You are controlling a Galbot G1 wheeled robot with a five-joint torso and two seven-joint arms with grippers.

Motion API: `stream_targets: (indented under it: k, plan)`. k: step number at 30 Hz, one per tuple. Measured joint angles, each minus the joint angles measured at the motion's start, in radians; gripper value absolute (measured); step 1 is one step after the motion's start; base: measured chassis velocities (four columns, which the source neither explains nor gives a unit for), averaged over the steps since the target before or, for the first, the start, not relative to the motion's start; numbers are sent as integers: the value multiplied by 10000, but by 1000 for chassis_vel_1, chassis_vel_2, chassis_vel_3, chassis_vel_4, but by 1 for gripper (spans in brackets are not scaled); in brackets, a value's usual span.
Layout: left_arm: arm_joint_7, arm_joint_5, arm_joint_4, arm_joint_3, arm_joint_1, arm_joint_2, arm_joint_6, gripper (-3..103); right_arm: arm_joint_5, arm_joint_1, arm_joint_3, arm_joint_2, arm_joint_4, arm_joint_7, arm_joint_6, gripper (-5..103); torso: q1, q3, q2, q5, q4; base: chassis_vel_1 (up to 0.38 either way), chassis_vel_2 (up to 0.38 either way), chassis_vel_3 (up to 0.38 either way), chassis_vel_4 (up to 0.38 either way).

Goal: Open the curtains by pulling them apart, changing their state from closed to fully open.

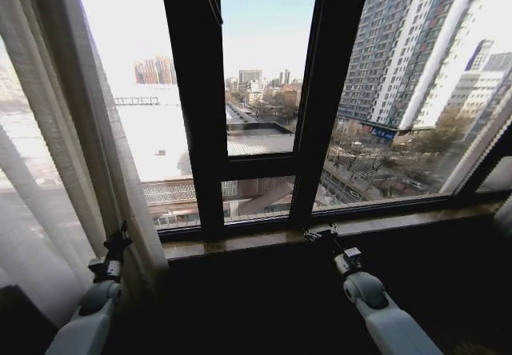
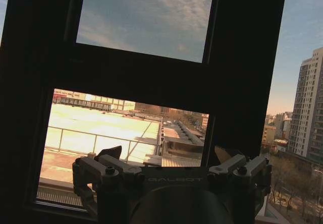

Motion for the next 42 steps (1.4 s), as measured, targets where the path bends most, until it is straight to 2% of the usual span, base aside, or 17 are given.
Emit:
stream_targets:
  k: [17,22,28,32,37,42]
  plan:
    - [3,-30,109,17,-102,-23,-89,0,0,-1,-2,2,1,-1,0,100,-2,-1,2,-5,3,329,275,-328,-276]
    - [-12,-32,97,23,-110,-9,-53,0,0,0,-3,2,2,-2,0,100,0,-1,1,-10,8,126,119,-104,-125]
    - [-7,-33,72,26,-79,23,-31,0,0,0,0,-2,0,0,0,100,2,1,-2,8,-8,0,0,0,0]
    - [-7,-33,39,20,-49,26,-26,0,0,0,2,-3,0,0,0,100,2,2,-2,3,-7,0,0,0,0]
    - [-12,-31,6,-32,0,42,-26,0,0,0,1,-1,1,1,0,100,2,1,-1,-9,6,97,74,-94,-68]
    - [-13,-29,-17,-92,60,66,-27,0,0,0,0,0,0,0,0,100,1,0,-1,0,-2,199,145,-226,-150]
